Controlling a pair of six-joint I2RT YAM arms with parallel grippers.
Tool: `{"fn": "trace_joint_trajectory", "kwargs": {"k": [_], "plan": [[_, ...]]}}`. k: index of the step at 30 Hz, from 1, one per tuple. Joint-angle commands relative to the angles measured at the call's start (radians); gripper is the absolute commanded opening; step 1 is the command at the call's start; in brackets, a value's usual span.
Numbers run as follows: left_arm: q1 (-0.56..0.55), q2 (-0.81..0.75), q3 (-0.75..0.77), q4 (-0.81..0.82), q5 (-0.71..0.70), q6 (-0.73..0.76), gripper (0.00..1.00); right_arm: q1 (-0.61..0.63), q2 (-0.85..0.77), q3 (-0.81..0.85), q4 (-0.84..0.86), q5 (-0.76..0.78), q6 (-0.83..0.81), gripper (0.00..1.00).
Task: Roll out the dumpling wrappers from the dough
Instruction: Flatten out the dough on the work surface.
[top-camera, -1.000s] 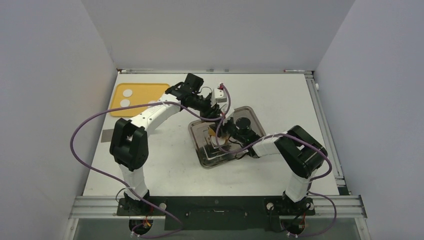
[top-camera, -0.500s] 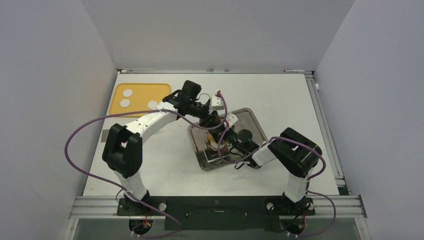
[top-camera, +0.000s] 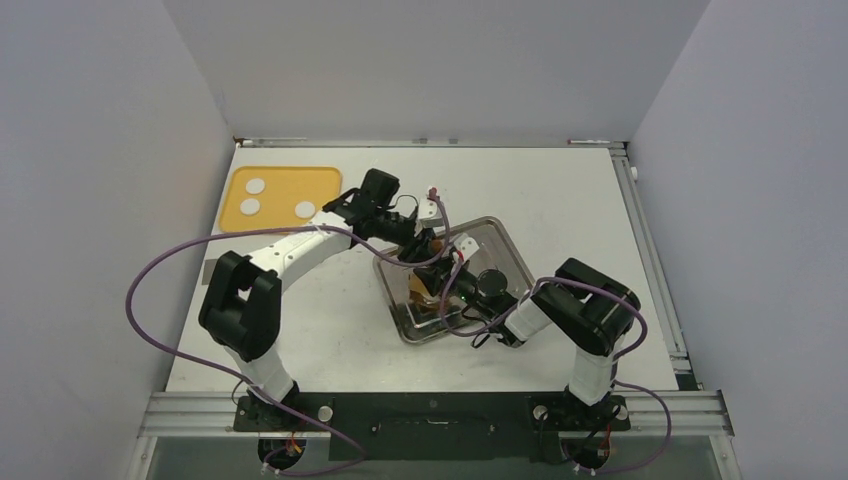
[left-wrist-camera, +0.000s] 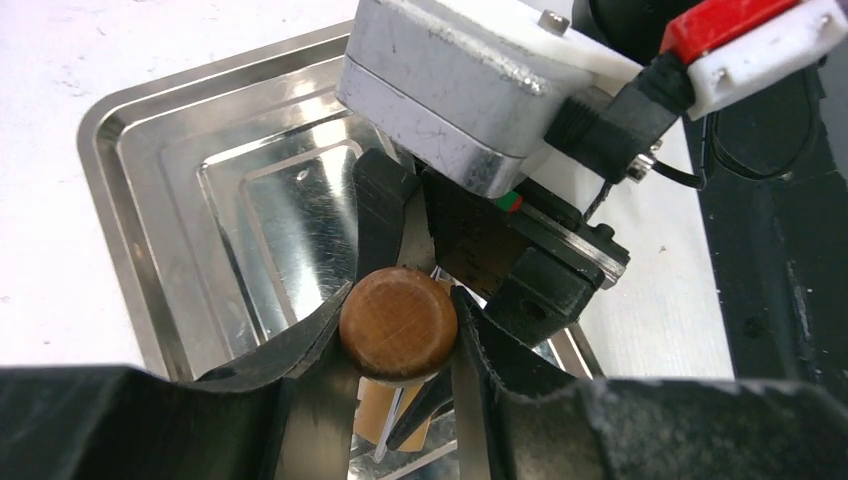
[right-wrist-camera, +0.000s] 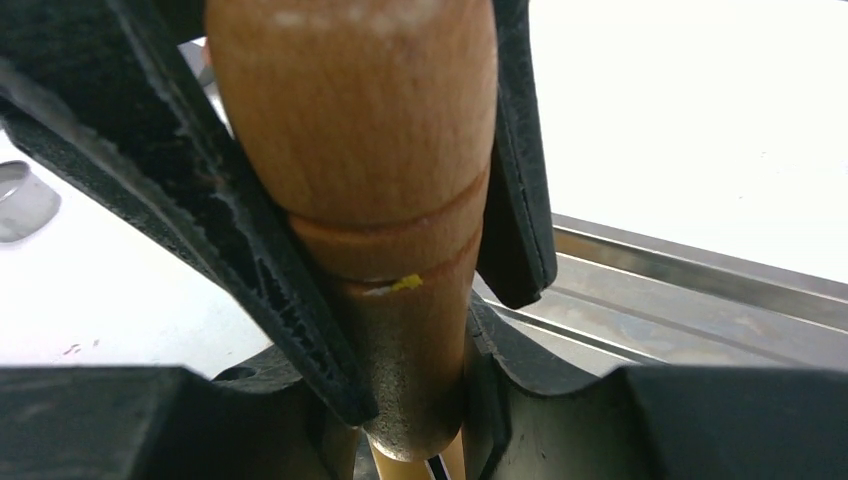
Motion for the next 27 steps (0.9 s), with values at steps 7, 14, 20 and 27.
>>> {"fn": "trace_joint_trajectory", "kwargs": {"k": [7, 14, 20, 27], "plan": [[0.032, 0.037, -0.157, -0.276, -0.112, 0.010, 0.00, 0.023, 0.106, -0.116, -0.306, -0.036, 0.147, 0.08], [0.043, -0.004, -0.096, -0.349, -0.133, 0.041, 0.00, 0.024, 0.047, -0.060, -0.366, -0.084, 0.109, 0.08], [0.014, -0.091, 0.095, -0.448, -0.137, 0.033, 0.00, 0.018, -0.167, 0.152, -0.620, -0.129, 0.002, 0.08], [0.001, -0.030, 0.307, -0.465, -0.142, 0.021, 0.00, -0.075, -0.241, 0.326, -0.700, -0.148, -0.084, 0.08]]}}
